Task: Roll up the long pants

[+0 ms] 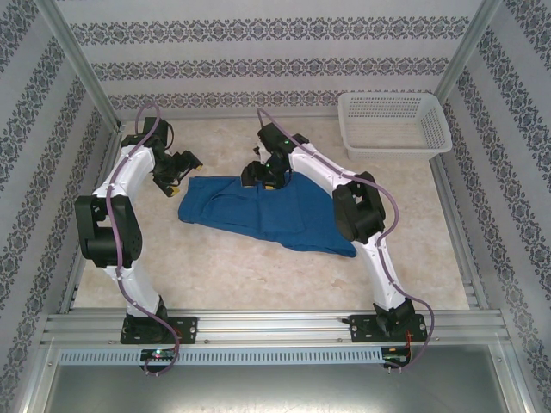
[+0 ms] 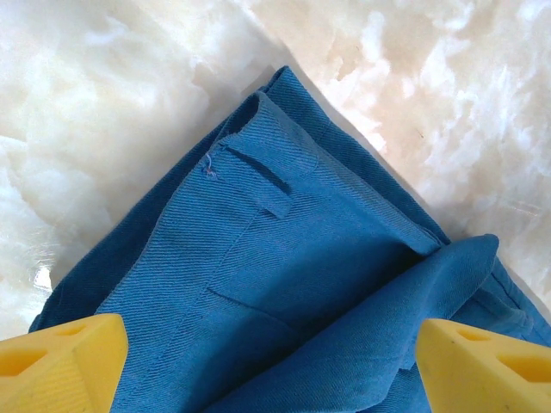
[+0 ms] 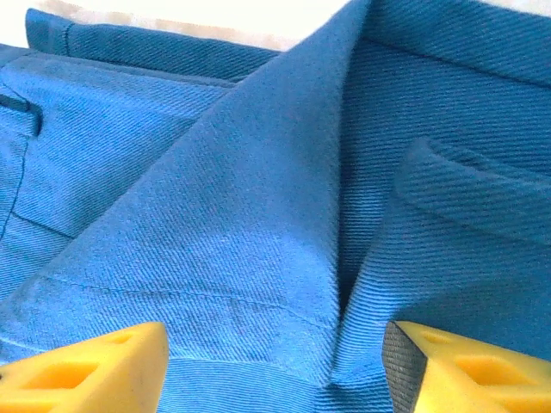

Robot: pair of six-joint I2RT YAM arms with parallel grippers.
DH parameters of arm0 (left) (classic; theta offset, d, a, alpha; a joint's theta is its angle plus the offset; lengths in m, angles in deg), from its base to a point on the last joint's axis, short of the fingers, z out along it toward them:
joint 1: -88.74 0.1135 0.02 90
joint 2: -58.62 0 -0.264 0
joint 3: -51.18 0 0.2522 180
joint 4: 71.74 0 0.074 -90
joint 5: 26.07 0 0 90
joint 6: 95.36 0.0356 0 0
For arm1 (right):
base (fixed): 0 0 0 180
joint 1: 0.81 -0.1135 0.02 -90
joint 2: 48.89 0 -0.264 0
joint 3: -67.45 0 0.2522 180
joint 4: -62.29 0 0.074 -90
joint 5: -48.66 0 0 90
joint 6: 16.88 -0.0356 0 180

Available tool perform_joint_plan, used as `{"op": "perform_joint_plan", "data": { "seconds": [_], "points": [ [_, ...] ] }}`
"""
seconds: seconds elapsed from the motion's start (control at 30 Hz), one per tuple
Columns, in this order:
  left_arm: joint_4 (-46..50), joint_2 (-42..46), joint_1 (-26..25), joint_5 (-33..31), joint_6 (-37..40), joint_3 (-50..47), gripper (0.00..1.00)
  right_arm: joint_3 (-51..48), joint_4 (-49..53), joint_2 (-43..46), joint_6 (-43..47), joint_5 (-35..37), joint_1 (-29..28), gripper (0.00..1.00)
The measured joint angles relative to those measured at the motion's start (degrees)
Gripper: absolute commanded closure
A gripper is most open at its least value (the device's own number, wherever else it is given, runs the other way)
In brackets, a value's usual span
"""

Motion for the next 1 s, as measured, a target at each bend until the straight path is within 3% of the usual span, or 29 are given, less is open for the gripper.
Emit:
{"op": "perform_joint_plan", "data": {
  "seconds": [0.17,0.57,0.73,0.83,1.0],
  "points": [
    [0.02,-0.02,0.0,0.0,0.0,0.04,0.13,0.0,-1.11,-1.16,-0.79,-0.81,-1.16,0.41],
    [0.72,-0.2,0.02,-0.02,0.02,0.76,0.13,0.37,-1.79,-4.04,-1.2,-1.01,-2.62,0.38],
    [0.83,-0.28,0.02,0.0,0.04,1.01,0.13,0.37,-1.14,-4.04,-0.09,-0.85,-2.38,0.61],
    [0.83,-0.39,0.02,0.04,0.04,1.01,0.13,0.37,-0.76,-4.04,0.35,-0.83,-2.19,1.0],
    [0.83,-0.5,0.02,0.02,0.02,1.01,0.13,2.03,0.17,-4.81,-0.04,-1.88,-2.23,1.0]
  ]
}}
